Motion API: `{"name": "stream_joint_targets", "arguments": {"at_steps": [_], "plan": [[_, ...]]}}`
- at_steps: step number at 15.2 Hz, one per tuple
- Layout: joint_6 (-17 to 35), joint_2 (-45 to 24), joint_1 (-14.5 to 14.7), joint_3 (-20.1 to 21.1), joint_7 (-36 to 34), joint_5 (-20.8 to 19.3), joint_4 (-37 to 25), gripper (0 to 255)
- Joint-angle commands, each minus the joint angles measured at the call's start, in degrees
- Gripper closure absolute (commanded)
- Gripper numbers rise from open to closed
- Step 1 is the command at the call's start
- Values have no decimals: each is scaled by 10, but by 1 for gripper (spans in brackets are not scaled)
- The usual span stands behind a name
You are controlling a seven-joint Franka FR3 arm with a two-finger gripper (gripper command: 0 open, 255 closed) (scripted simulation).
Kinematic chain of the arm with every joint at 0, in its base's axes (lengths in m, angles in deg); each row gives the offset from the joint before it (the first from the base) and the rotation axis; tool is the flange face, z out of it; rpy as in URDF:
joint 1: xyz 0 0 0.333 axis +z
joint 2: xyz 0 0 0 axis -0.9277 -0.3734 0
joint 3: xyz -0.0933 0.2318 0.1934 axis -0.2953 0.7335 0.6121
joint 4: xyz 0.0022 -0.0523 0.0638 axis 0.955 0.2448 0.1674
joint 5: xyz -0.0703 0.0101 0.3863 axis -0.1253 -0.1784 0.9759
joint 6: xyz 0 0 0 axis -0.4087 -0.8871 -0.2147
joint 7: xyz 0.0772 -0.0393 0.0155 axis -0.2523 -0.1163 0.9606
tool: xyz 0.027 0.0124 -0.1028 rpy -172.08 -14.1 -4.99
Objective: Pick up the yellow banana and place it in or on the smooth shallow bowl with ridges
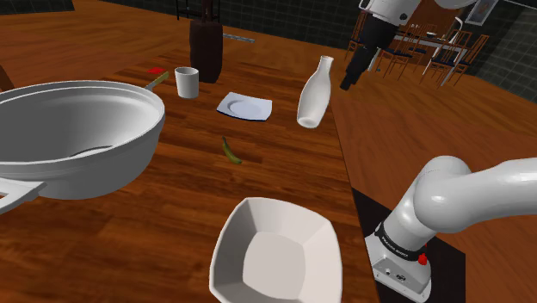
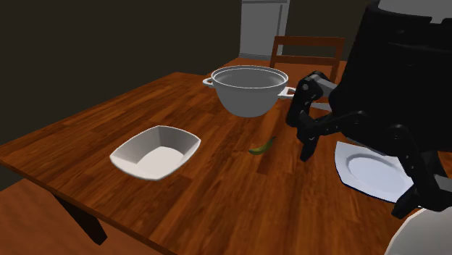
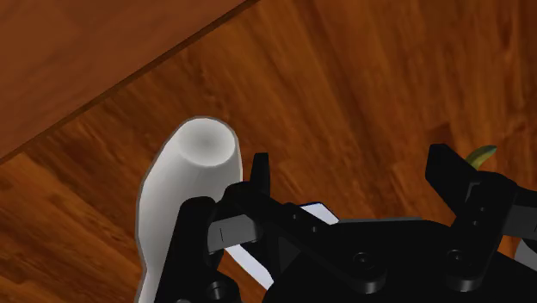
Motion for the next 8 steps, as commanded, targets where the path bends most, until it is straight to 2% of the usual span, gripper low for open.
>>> {"name": "stream_joint_targets", "arguments": {"at_steps": [1,8], "plan": [[0,0,0,0,0,0,0,0],[63,-76,11,81,-106,41,8,0]]}}
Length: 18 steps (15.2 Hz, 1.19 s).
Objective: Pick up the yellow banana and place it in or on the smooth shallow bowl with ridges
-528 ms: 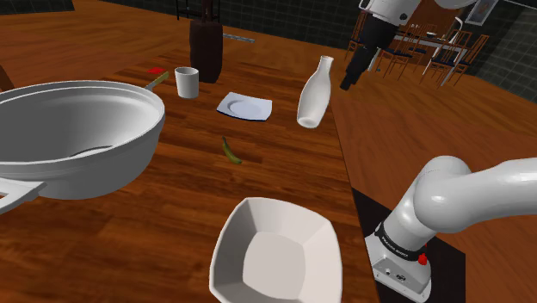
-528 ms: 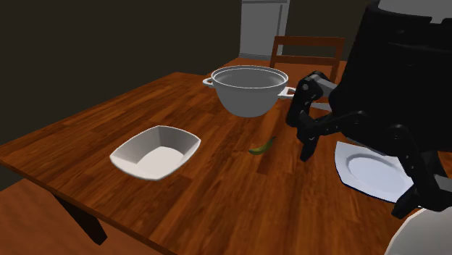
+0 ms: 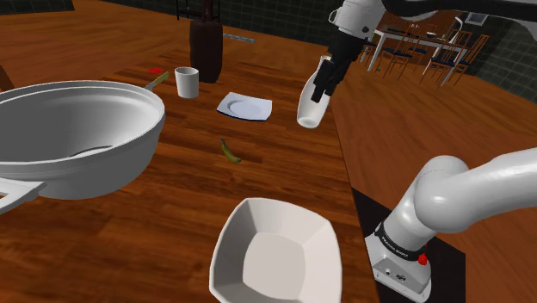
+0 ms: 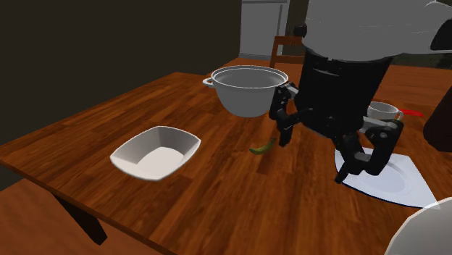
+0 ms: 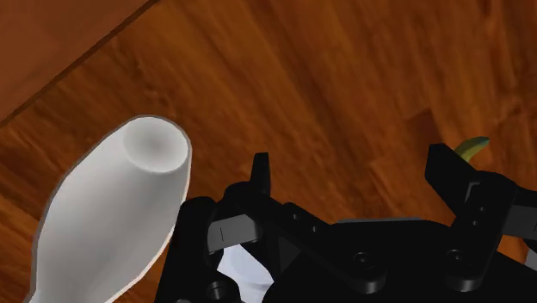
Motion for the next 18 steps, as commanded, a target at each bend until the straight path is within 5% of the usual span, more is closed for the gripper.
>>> {"name": "stream_joint_targets", "arguments": {"at_steps": [1,10,18], "plan": [[14,-20,3,23,-32,10,0,0],[90,-172,11,116,-167,30,-52,0],[137,-343,18,181,-295,-1,-149,0]]}}
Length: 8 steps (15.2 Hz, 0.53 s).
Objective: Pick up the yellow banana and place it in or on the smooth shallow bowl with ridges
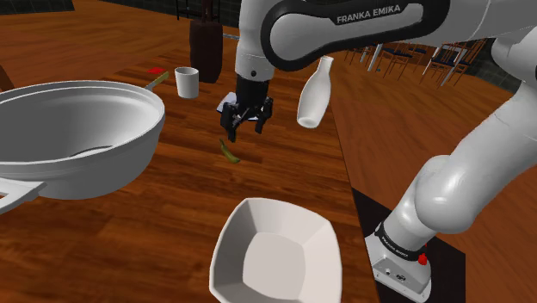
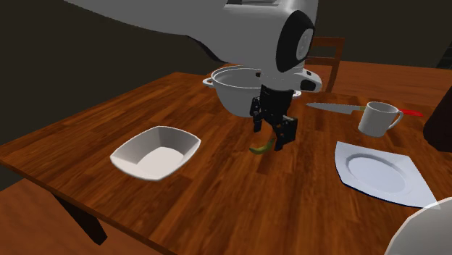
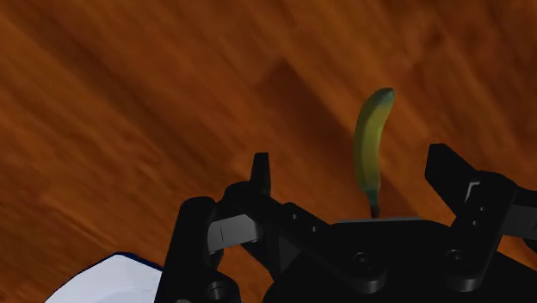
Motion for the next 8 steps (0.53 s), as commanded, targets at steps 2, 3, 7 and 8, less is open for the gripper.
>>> {"name": "stream_joint_targets", "arguments": {"at_steps": [2,3,7,8], "plan": [[9,-73,6,18,-51,-22,-51,0],[9,-75,7,17,-52,-23,-52,0],[39,-83,9,18,-54,-25,-30,0],[47,-86,9,19,-55,-26,-25,0]]}}
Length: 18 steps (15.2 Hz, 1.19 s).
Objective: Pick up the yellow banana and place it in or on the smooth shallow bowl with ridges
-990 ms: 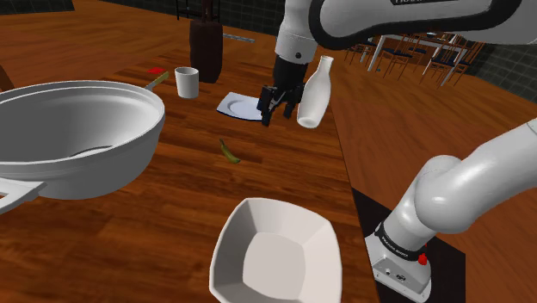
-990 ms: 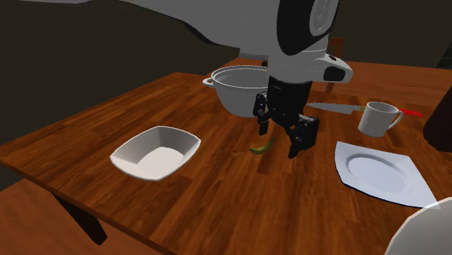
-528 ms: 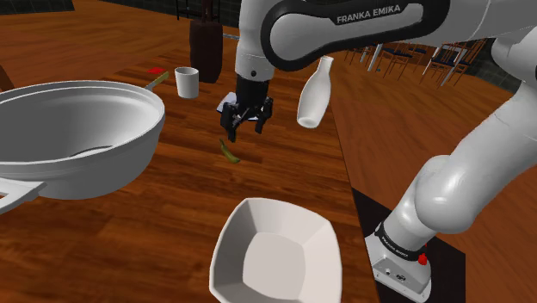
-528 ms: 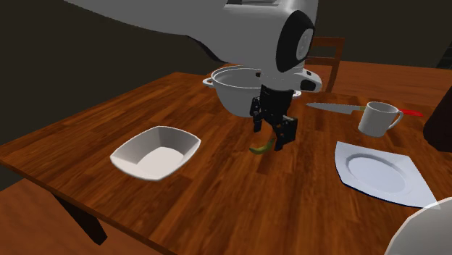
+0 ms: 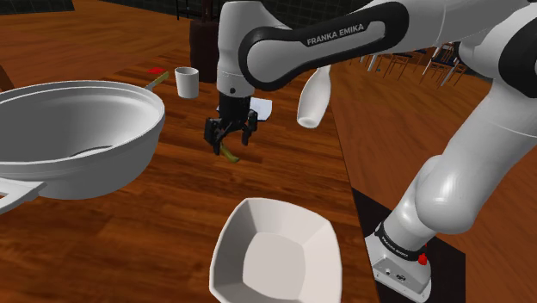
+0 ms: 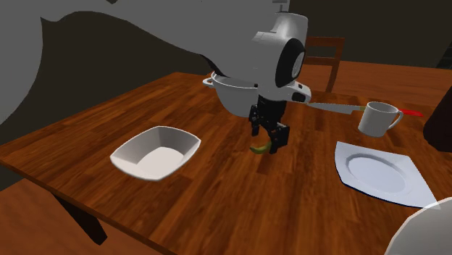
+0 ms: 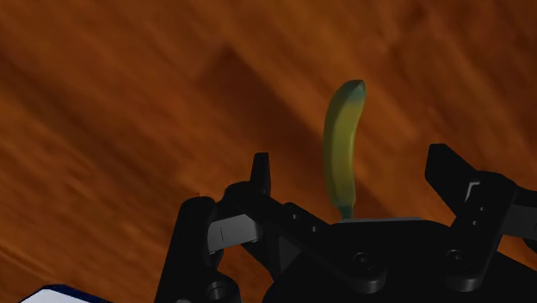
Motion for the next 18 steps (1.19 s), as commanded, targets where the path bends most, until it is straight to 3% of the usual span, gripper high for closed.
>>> {"name": "stream_joint_targets", "arguments": {"at_steps": [1,10,11,18], "plan": [[15,-5,0,0,0,-2,10,0],[27,-9,1,1,-2,-3,18,0],[27,-9,1,1,-2,-3,18,255],[27,-9,1,1,-2,-3,18,255]]}}
